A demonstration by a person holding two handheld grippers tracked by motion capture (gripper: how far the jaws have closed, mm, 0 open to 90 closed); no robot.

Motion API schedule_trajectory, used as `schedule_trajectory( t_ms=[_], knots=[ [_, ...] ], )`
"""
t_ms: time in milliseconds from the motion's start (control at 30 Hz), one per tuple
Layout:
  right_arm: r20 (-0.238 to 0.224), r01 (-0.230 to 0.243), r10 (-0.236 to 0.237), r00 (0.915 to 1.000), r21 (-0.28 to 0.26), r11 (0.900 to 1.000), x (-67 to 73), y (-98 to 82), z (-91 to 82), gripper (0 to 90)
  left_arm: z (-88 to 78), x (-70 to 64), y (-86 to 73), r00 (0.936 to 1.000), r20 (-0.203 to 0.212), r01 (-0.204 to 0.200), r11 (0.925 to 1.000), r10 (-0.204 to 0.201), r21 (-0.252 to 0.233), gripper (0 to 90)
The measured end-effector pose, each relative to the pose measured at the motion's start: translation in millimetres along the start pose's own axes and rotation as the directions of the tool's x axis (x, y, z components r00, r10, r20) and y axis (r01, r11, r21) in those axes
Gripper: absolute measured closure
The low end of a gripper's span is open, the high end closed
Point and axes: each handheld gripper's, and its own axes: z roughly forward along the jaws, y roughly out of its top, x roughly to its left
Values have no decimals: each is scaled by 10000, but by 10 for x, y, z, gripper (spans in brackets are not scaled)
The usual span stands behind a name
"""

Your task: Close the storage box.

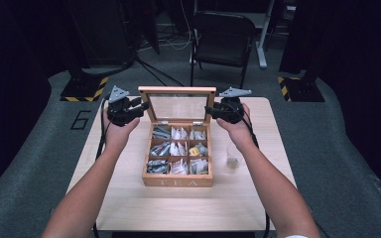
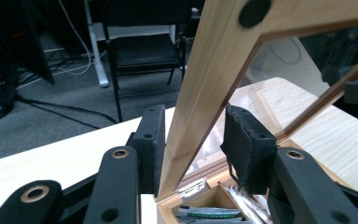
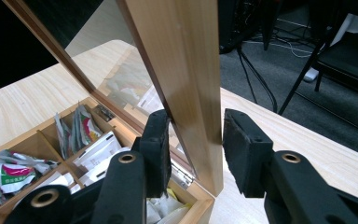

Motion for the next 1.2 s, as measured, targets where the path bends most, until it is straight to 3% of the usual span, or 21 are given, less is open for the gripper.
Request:
schedule_trajectory(
  t_ms=[167, 233, 700, 1200],
  knots=[
    [-11, 195, -194, 9998, 87, 9998, 40, -19, -38, 607, -39, -47, 13, 9998, 171, -108, 9999, 110, -123, 595],
    [-16, 306, -306, 9995, 18, 9995, 59, -26, -71, 608, -58, -72, 10, 9995, 60, -313, 9995, 313, -84, 599],
    [-437, 115, -131, 9990, -366, 9993, 134, -73, -272, 567, -186, -97, -54, 9984, 424, -378, 9993, 376, 49, 613],
    [-870, 262, -314, 9957, -598, 9979, 345, -176, -625, 537, -322, -172, -219, 9972, 625, -420, 9991, 416, 54, 607]
  ],
)
